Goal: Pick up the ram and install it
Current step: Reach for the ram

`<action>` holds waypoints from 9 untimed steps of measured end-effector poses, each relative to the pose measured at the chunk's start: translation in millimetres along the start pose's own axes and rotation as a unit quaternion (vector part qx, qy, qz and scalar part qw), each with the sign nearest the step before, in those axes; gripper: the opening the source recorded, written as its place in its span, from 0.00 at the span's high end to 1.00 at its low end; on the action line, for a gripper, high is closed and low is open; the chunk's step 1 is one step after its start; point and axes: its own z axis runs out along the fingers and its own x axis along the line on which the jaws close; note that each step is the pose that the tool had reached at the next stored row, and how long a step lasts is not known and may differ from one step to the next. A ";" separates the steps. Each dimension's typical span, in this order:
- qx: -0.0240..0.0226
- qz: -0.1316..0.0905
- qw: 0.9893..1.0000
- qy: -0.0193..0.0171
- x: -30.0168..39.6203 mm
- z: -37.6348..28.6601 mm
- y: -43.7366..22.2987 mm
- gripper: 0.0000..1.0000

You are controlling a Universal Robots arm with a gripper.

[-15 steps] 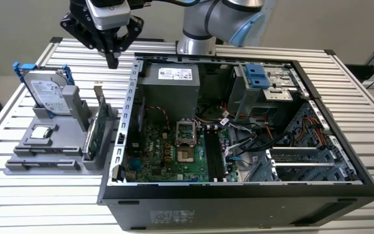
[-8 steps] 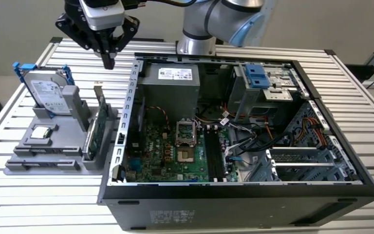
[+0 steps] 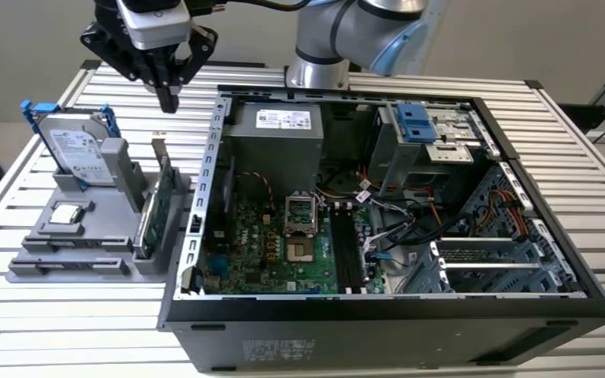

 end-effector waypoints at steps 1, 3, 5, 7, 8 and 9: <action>0.000 0.000 1.000 0.000 1.3 0.0 -0.3 1.00; 0.000 0.000 1.000 0.000 3.6 -0.1 -0.8 1.00; 0.000 0.000 1.000 0.000 6.3 -0.2 -1.4 1.00; 0.000 0.000 1.000 0.000 8.9 -0.3 -1.9 1.00; 0.000 0.000 1.000 0.000 10.2 -0.3 -2.2 1.00; 0.000 0.000 1.000 0.000 11.8 -0.4 -2.5 1.00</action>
